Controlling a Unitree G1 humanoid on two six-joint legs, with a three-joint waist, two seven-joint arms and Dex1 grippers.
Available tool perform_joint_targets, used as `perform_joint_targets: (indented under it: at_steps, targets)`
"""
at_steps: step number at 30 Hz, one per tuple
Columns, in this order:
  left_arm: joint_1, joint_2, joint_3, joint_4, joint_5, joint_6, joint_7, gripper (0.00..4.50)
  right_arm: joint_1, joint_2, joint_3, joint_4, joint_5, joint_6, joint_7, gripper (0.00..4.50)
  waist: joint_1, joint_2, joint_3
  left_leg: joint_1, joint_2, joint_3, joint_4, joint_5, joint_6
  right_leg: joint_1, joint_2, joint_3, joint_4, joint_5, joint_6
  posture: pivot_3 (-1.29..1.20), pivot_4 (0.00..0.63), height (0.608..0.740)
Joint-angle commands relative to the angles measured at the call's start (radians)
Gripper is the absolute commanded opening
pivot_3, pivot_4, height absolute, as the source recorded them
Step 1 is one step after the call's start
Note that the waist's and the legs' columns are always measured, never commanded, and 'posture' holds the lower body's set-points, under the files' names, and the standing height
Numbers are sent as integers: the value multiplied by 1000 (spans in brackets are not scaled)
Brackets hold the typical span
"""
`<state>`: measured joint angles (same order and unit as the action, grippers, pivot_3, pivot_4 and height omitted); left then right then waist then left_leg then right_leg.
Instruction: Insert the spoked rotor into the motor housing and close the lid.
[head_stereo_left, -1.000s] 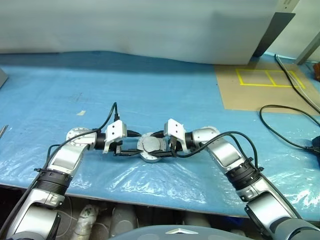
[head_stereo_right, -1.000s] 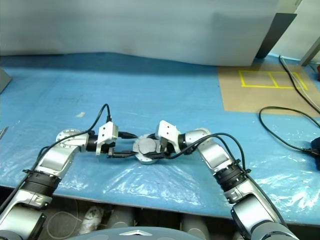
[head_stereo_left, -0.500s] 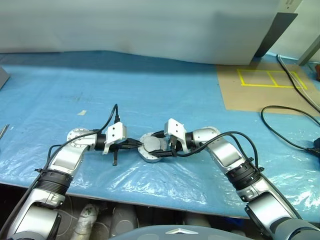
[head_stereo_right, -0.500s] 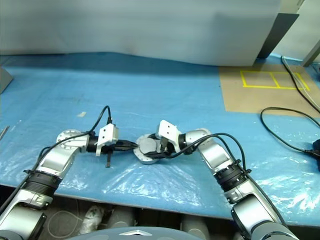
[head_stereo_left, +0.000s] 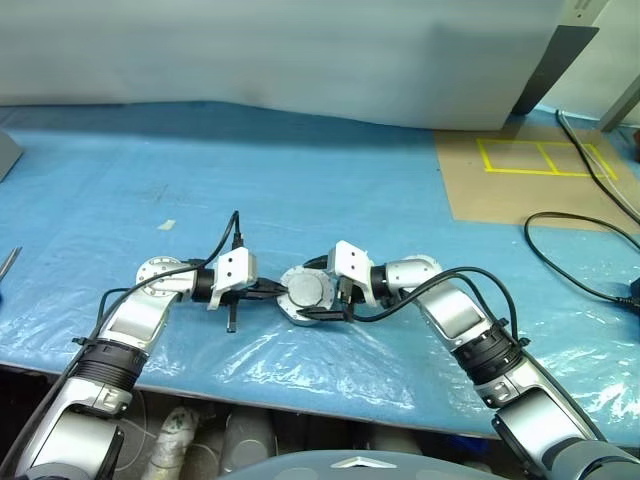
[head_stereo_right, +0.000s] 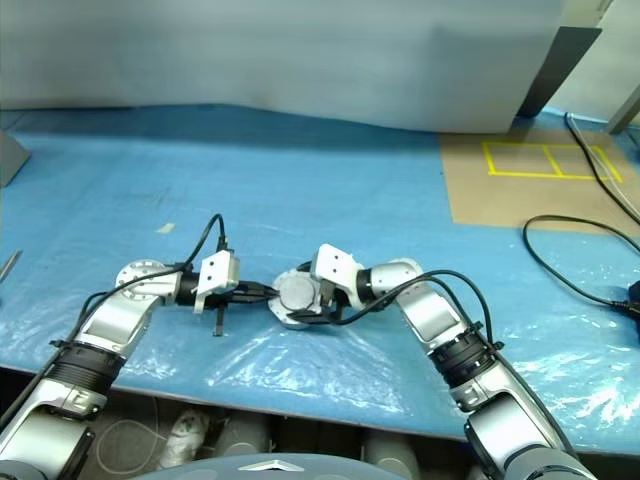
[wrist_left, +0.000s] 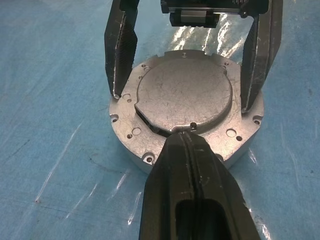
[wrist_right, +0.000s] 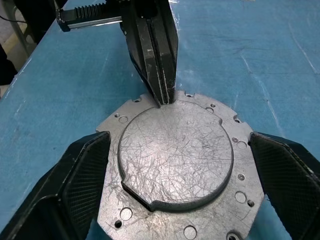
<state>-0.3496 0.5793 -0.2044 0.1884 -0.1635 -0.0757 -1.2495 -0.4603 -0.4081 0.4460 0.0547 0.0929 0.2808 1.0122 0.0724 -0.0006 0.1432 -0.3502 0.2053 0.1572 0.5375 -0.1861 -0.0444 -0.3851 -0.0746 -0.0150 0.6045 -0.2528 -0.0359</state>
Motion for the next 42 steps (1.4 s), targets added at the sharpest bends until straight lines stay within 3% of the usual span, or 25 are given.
perform_joint_targets:
  at_steps: [1, 10, 16, 19, 25, 34, 37, 42]
  targets:
    - [0, -12, -31, 10, 25, -5, 6, 0, 10, -33, -15, 8, 4, 84, 19, 4493, 2, 0, 0, -1, 0, 0, 0, 0, 0, 0, 0, 0, 0, 0, 0, 0, 150, 740]
    - [-13, -11, -26, 35, 30, -17, 7, 0, 2, -14, -237, -134, 265, 317, 19, 4493, 13, 2, 2, -13, 0, 0, 1, 3, -4, -10, 0, 0, 1, 0, 0, 0, 150, 740]
    - [-4, -6, -22, 20, 27, -14, 14, 0, 14, 0, -460, -36, 489, 794, -100, 4493, 20, 2, 2, -16, 0, 0, 2, 3, -4, -13, 1, -2, 2, 0, 1, 0, 150, 740]
    - [6, 2, -20, 8, 22, -10, 13, 0, 75, -9, -474, -50, 537, 937, -125, 4493, 23, 2, 2, -16, 0, 0, 3, 3, -4, -13, 1, -3, 2, 0, 0, 0, 150, 740]
    - [2, -2, -20, -1, 18, -5, 17, 0, 110, 75, -500, -93, 620, 1043, -193, 4493, 22, 2, 2, -15, 0, 0, 2, 3, -5, -13, 1, -5, 2, 0, 0, 0, 150, 740]
    - [-9, -1, -14, 0, 11, 4, 15, 0, 96, 157, -507, -66, 639, 1035, -269, 4493, 20, 3, 2, -15, 0, 0, 3, 3, -5, -13, 1, -5, 3, 0, 0, 0, 150, 740]
    - [-8, 1, -13, -2, 11, 6, 14, 0, 92, 162, -523, -70, 647, 1025, -276, 3873, 21, 3, 2, -15, 0, 0, 3, 3, -5, -13, 1, -5, 4, 0, -1, 0, 150, 740]
    - [-10, 2, -13, -1, 11, 8, 14, 0, 102, 161, -514, -78, 655, 1013, -278, 2194, 22, 3, 2, -16, 0, 0, 3, 3, -5, -13, 1, -5, 3, 0, -1, 0, 150, 740]
